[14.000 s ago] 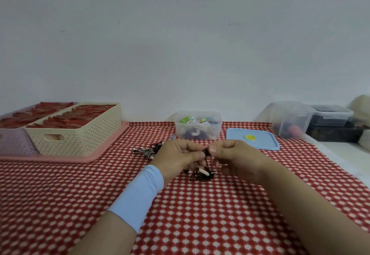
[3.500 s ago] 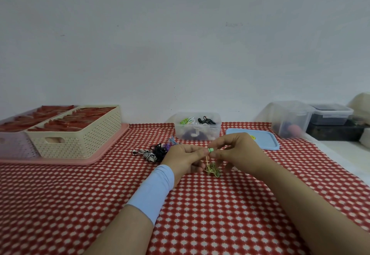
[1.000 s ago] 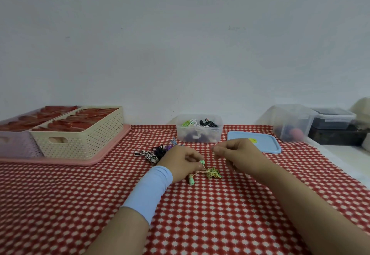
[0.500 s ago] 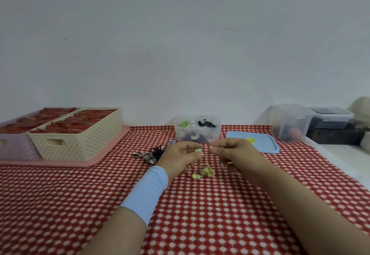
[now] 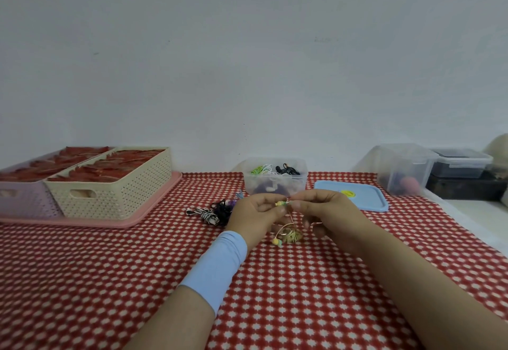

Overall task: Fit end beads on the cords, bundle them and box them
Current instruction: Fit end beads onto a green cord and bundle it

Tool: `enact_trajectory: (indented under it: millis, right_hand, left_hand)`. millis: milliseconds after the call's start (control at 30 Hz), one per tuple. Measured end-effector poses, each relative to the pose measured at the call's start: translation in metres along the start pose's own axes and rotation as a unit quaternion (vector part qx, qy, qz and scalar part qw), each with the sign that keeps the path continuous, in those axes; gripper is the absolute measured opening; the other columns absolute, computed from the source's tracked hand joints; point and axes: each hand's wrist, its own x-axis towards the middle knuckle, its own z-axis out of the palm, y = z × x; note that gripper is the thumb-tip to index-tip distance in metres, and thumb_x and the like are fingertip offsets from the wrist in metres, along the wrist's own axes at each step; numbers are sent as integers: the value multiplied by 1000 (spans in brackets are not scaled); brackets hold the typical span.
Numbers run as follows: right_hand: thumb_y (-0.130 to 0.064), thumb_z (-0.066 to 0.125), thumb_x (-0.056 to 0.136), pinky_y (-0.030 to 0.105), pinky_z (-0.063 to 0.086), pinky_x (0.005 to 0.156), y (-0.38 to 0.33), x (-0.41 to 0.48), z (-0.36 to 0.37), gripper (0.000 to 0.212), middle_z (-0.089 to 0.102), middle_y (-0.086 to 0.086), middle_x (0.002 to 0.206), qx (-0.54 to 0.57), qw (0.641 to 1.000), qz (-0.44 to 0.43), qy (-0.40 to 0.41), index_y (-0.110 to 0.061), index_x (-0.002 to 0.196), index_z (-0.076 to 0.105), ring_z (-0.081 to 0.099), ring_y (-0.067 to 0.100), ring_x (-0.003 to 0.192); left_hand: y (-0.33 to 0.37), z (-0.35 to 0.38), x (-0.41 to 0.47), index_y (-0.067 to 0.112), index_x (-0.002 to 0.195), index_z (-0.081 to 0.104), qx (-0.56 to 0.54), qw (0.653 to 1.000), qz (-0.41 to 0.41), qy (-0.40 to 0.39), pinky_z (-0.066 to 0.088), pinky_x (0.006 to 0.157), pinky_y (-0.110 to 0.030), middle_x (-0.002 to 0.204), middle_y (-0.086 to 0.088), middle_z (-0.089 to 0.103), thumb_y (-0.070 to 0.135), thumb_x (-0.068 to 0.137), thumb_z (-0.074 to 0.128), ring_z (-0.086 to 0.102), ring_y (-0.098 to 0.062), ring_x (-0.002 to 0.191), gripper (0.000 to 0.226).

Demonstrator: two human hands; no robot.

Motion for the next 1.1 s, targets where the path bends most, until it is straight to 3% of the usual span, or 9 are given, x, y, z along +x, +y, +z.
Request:
enact_trajectory:
  millis: [67,200,333,433,600,767,967,1100]
  right_hand:
    - [-7,74,85,20,34,39,0,0,0,9,70,6,73,9,1000,3,2,-8,93,77,54,13,51]
    - [-7,71,89,19,32,38,-1,1,-1,9,68,10,74,13,1000,10,-9,-9,92,80,53,13,50]
    - [-7,70,90,18,33,39,0,-1,-1,12,70,5,73,-8,1000,11,-11,-6,100,78,53,12,53]
    - [-9,69,92,19,33,41,0,-1,-2,13,70,3,73,-21,1000,10,-8,-6,102,77,55,11,54]
    - [-9,67,94,19,32,41,1,0,-2,14,69,5,76,-10,1000,22,-17,-6,103,77,54,11,54]
    - [-10,67,93,18,33,39,-2,-1,-6,14,69,3,77,6,997,61,-36,-6,102,76,54,11,55]
    - [-14,68,88,18,31,38,-6,-2,-9,18,71,6,84,32,993,90,-73,-6,102,76,54,13,55]
    - [-18,72,77,17,31,36,-7,-3,-11,15,71,5,82,28,989,114,-95,-11,87,81,55,13,57]
  left_hand:
    - [1,0,-1,11,110,72,5,1000,2,-11,54,59,-21,84,-5,76,6,88,70,68,-13,66,23]
    - [-2,0,0,21,111,73,59,998,5,-33,52,63,-19,64,3,67,13,90,69,59,-9,59,23]
    - [-3,2,-1,30,100,72,52,998,5,-44,60,69,-31,78,-9,71,10,91,67,65,-17,67,23]
    - [-1,3,-1,16,112,72,23,999,3,-36,60,64,-30,90,-9,75,2,91,66,69,-15,68,26]
    - [1,3,-3,12,119,70,37,998,12,-57,57,62,-26,82,-7,72,4,93,62,66,-14,67,28]
    - [3,4,-4,10,122,68,12,998,7,-67,55,59,-24,92,-5,73,5,97,57,65,-12,65,28]
    - [6,1,-5,9,99,69,-39,997,-13,-60,54,55,-23,80,-5,75,0,92,62,64,-15,59,13]
    - [6,0,-6,7,95,72,-40,998,-8,-55,54,57,-23,79,-7,75,-3,90,63,64,-13,59,14]
